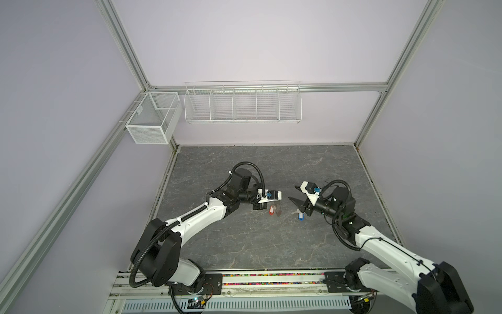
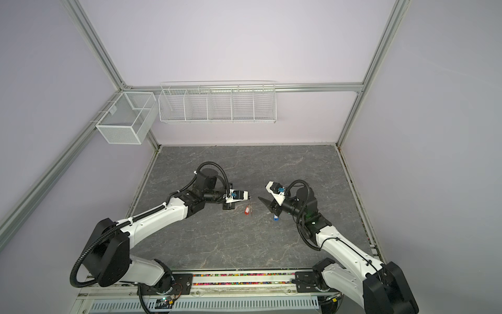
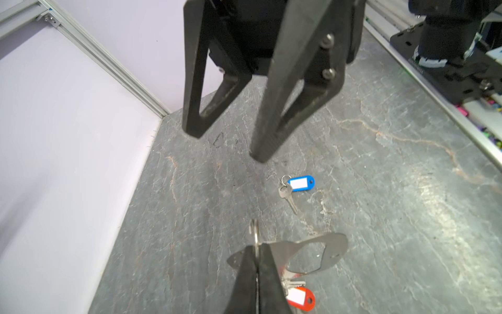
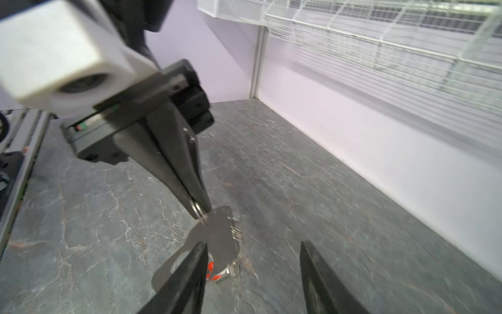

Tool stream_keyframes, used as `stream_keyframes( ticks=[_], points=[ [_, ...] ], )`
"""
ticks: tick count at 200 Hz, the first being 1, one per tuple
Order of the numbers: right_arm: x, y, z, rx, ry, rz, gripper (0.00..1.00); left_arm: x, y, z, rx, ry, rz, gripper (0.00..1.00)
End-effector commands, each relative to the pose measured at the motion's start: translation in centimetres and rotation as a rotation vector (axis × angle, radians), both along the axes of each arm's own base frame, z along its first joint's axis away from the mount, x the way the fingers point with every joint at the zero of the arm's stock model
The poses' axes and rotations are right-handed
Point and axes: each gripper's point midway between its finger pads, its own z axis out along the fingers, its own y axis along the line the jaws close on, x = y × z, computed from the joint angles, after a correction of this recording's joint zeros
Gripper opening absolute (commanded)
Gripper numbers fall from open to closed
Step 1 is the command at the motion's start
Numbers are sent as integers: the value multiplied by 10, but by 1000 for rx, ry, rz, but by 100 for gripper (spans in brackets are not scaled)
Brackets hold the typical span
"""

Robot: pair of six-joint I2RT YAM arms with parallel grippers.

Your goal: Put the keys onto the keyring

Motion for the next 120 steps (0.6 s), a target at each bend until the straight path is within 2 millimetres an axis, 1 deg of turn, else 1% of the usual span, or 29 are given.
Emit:
stream_keyframes(
  ticks=[1,21,30,51,64,74,100,120],
  points=[
    [14,-35,-31,10,217,-255,60,3,4,15,12,-166,-13,0],
    [24,-64,-52,37,375,-464,59,3,7,18,2,-232,-2,0],
    [25,-76,-64,29,446,-547,56,2,9,19,1,-258,2,0],
    [23,-90,-93,8,590,-669,53,-1,10,20,9,-303,-4,0],
    [21,-90,-109,-3,664,-685,54,-1,11,18,16,-301,-1,0],
    [21,-85,-117,2,701,-675,52,-2,11,17,18,-298,-2,0],
    [19,-78,-140,-11,795,-646,53,-4,9,14,16,-278,-10,0],
    [17,-79,-158,-27,866,-654,50,-9,7,14,20,-262,-22,0]
  ],
)
